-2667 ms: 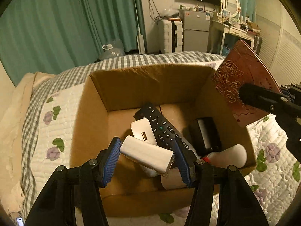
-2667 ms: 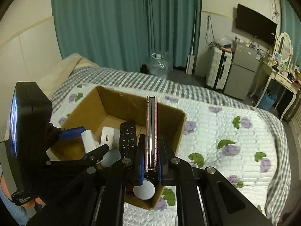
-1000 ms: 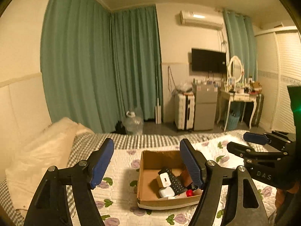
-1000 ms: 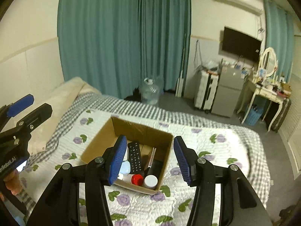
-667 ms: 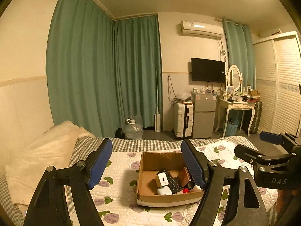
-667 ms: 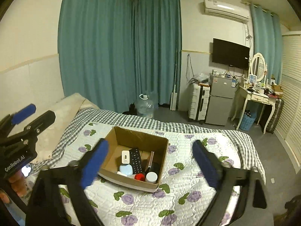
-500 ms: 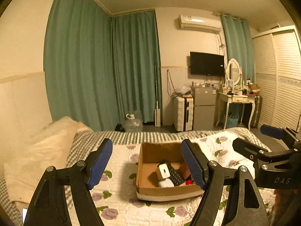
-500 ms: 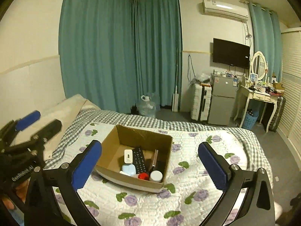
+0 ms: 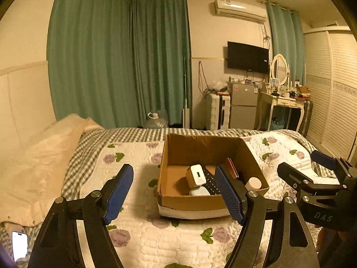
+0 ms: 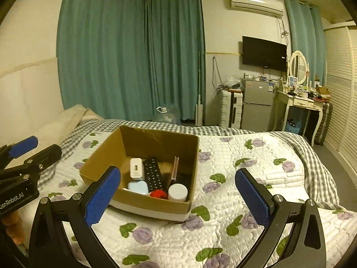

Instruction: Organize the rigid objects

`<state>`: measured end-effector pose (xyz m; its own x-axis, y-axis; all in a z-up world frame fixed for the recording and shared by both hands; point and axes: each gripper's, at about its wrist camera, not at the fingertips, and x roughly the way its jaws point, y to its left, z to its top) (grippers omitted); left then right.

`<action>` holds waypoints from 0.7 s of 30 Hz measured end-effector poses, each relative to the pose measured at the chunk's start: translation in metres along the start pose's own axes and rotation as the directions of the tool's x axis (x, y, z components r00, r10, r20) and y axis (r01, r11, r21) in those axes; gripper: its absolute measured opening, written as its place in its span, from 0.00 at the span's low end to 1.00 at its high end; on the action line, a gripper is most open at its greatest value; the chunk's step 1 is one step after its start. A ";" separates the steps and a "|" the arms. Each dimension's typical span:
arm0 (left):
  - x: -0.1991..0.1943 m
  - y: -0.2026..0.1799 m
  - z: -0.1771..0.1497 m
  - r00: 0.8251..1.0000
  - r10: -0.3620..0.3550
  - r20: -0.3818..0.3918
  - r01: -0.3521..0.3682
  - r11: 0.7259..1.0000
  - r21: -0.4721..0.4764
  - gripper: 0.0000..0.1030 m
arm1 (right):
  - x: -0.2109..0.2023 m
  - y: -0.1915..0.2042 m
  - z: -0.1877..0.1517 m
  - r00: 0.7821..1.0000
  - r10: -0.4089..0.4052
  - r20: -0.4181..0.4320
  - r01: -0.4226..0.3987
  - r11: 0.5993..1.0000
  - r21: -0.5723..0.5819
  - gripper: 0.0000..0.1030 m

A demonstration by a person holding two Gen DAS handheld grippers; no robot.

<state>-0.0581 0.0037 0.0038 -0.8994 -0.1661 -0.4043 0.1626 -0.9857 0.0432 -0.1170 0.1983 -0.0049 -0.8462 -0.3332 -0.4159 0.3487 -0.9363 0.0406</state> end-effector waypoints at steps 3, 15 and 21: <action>0.002 -0.001 -0.002 1.000 0.005 -0.014 -0.005 1.000 0.010 0.76 | 0.003 -0.001 -0.002 1.000 -0.009 -0.016 0.009 1.000 -0.001 1.00; 0.005 -0.002 -0.005 1.000 0.007 -0.024 -0.007 1.000 0.017 0.76 | -0.002 -0.004 0.001 1.000 -0.024 0.000 0.024 1.000 0.011 1.00; 0.005 -0.002 -0.005 1.000 0.007 -0.028 -0.006 1.000 0.016 0.76 | -0.002 -0.004 0.000 1.000 -0.026 0.001 0.026 1.000 0.009 1.00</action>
<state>-0.0612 0.0046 -0.0029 -0.8865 -0.1721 -0.4295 0.1617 -0.9850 0.0608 -0.1169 0.2023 -0.0038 -0.8553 -0.3086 -0.4161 0.3229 -0.9457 0.0377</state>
